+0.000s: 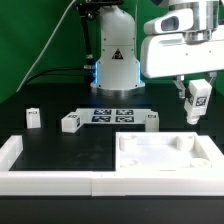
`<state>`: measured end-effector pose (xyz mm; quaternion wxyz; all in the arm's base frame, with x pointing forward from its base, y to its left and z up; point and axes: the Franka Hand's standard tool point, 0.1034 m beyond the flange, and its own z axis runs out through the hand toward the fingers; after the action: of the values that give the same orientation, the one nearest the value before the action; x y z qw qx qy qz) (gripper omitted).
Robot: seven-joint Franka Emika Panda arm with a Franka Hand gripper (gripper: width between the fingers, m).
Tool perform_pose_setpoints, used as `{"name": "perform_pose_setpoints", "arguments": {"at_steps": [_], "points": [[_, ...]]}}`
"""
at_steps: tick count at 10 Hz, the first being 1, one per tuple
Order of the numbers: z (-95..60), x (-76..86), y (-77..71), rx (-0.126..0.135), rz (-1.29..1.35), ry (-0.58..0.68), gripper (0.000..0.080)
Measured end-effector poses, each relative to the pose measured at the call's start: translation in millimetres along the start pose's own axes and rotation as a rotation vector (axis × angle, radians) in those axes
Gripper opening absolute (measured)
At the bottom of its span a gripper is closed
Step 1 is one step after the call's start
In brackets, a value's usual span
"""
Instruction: Assemble one leg
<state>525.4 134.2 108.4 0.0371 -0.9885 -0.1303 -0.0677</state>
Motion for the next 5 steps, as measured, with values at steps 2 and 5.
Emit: {"name": "perform_pose_setpoints", "arguments": {"at_steps": [2,5], "points": [[4.2,27.8,9.9,0.005,-0.028,0.009,0.0291],[5.8,22.8,8.0,0.006,-0.031,0.003,0.0291]]}}
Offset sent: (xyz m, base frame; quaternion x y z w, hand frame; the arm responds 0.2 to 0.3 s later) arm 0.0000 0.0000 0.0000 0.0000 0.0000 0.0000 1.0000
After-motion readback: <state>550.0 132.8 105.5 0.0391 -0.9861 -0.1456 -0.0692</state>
